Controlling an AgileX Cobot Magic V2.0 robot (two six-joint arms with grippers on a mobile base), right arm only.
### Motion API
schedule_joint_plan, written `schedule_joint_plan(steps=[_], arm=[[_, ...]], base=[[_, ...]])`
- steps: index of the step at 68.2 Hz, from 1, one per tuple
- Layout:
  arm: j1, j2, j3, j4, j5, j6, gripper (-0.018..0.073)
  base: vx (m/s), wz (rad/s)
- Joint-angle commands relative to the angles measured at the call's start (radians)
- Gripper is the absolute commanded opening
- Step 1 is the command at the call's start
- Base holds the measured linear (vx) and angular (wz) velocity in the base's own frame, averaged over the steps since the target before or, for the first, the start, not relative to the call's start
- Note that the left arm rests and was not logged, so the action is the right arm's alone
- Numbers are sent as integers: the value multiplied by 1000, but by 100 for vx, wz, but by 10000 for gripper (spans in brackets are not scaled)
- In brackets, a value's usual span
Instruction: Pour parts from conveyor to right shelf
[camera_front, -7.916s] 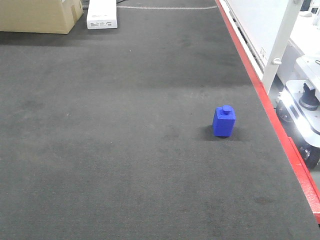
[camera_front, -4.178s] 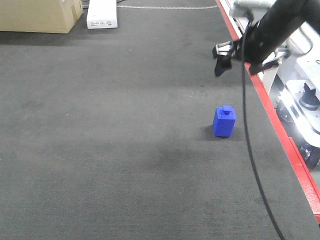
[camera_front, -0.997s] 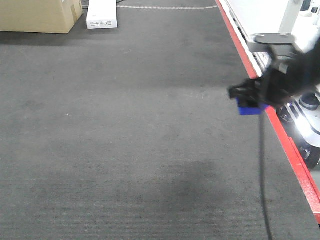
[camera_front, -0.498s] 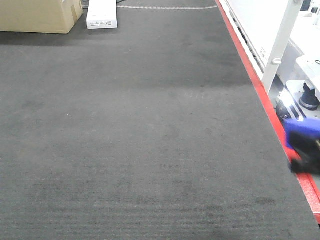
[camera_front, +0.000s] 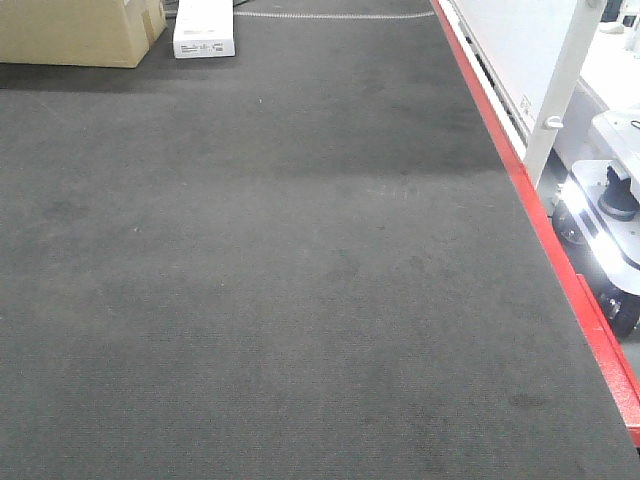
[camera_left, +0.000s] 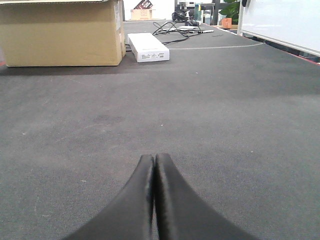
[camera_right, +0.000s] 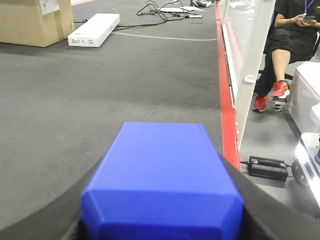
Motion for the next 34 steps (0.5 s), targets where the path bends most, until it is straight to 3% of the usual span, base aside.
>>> schedule_joint_plan(steps=[1,34], arm=[[-1,9,-28,-7,-71,-3,-11],[-1,9,-28,-8,-71,-4,-10]], base=[[0,0],[0,0]])
